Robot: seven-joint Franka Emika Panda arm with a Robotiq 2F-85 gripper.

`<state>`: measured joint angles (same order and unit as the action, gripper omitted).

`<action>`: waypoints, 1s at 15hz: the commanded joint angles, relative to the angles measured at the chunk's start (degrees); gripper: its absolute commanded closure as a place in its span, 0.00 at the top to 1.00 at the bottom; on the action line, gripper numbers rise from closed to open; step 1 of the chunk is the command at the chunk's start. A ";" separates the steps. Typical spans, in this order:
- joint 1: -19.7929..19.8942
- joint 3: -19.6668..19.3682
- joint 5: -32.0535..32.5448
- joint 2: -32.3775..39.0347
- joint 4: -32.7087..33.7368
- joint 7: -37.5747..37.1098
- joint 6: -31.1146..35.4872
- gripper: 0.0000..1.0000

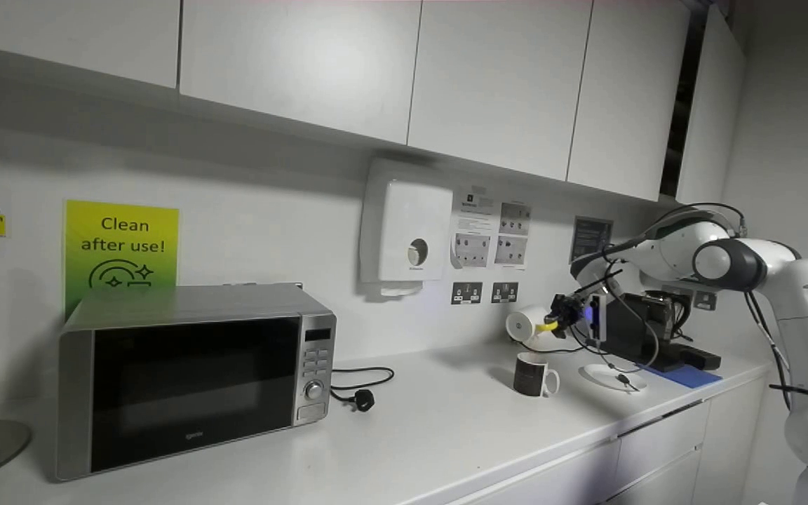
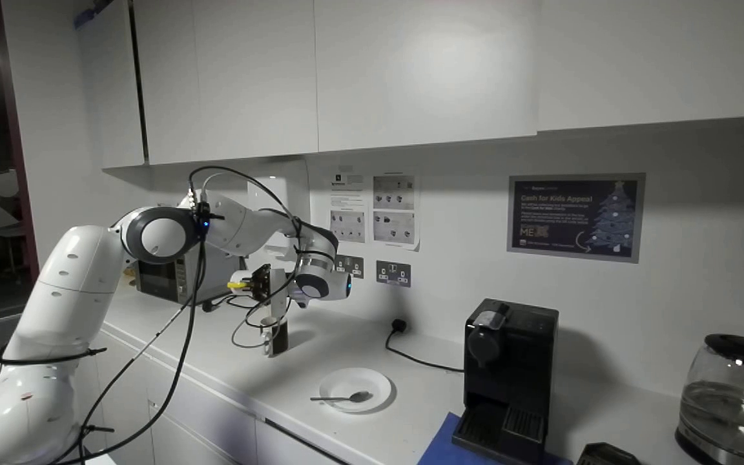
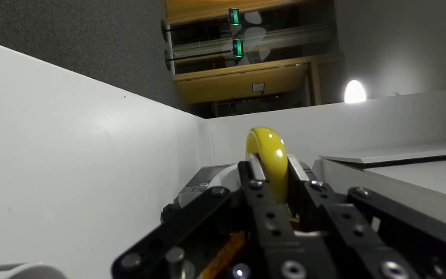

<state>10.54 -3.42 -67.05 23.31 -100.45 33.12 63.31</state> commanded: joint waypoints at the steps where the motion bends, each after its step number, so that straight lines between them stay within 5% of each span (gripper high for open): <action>1: 0.85 -0.25 -2.42 0.99 2.64 -0.61 -4.22 0.05; 15: 1.11 -0.55 -3.06 0.95 2.51 -0.32 -4.87 0.05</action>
<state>10.58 -3.71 -67.98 23.38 -100.43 33.12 63.04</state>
